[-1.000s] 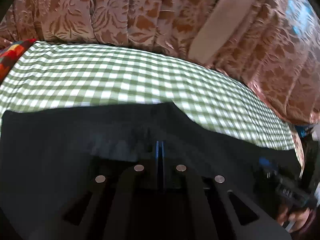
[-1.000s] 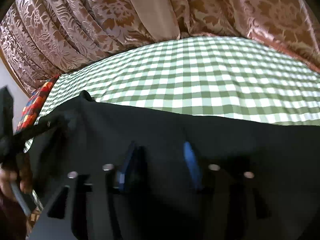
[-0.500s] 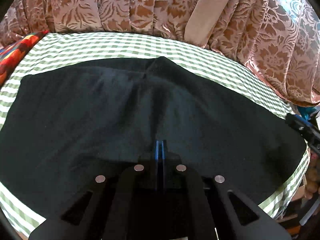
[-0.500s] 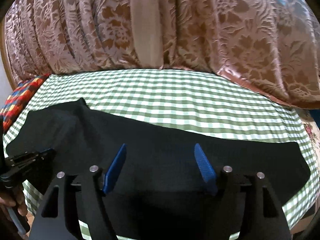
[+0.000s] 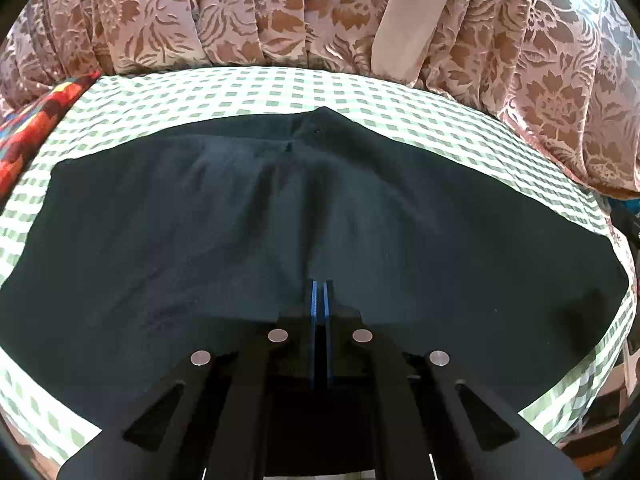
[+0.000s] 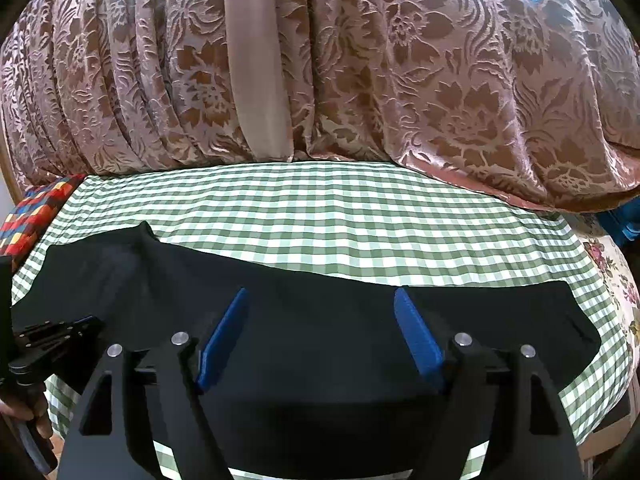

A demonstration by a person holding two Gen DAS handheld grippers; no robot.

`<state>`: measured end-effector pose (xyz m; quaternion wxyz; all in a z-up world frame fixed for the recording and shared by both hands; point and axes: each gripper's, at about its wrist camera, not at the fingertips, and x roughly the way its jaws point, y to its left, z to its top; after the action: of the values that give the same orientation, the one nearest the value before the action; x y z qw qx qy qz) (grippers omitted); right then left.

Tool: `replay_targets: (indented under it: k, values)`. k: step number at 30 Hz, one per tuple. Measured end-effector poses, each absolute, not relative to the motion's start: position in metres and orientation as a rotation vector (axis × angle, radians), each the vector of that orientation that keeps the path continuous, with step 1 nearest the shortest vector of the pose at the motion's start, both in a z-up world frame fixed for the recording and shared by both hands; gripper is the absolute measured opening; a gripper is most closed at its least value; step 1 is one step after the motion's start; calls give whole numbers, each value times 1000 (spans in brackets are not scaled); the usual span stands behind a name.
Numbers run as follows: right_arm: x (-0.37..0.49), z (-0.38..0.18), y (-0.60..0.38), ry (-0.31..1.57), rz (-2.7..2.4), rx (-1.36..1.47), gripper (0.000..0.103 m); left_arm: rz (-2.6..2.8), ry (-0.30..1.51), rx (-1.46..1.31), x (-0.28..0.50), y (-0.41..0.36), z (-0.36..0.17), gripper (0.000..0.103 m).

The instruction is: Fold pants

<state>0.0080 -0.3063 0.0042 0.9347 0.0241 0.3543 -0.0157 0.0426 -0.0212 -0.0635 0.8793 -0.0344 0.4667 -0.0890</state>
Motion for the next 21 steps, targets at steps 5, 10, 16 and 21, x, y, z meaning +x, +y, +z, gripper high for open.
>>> replay_targets:
  k: [5,10,16,21]
  values:
    - [4,-5,-323,744,-63,72,79,-197,968,-38,40,-31,-60,1]
    - [-3,-19,-350,785,-145,87,79,-244,959,5,38,-49,-57,1]
    - [-26,-32,-407,823,-274,162,80,-313,955,64,34,-67,-59,2]
    - [-71,-46,-505,831,-336,521,80,-332,968,45,37,-68,-63,1]
